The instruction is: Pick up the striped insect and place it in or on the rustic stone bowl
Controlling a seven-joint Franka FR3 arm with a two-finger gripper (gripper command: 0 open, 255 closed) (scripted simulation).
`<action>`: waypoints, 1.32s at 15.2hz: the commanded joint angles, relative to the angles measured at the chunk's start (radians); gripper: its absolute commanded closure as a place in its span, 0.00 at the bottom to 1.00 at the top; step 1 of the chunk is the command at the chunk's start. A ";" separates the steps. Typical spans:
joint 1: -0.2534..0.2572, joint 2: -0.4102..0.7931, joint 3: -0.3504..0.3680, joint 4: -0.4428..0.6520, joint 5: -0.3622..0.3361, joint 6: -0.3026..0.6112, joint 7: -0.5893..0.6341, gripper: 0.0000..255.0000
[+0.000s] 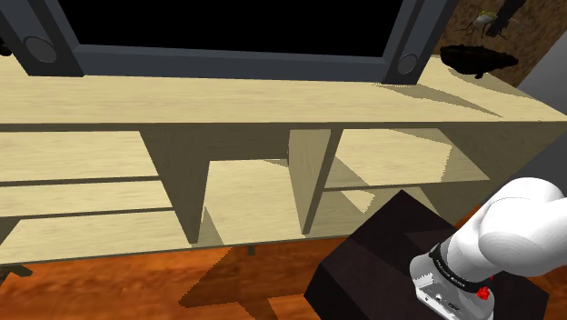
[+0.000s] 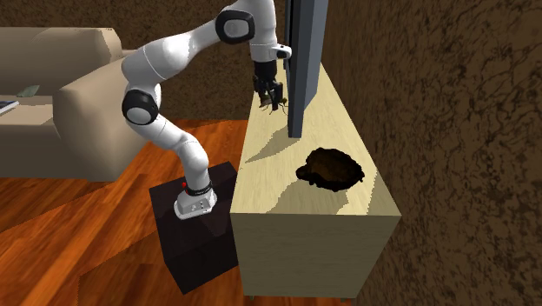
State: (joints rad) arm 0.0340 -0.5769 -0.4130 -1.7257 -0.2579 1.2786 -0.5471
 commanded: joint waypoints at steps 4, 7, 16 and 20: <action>0.016 0.125 -0.147 0.118 0.000 0.033 -0.140 1.00; 0.028 0.222 -0.251 0.207 0.028 0.048 -0.235 1.00; -0.135 0.769 -0.645 0.627 0.473 -0.003 -0.662 1.00; -0.486 1.024 -0.582 0.937 0.727 -0.123 -0.759 1.00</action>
State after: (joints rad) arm -0.3985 0.4078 -1.0094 -0.8250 0.4308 1.1620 -1.2894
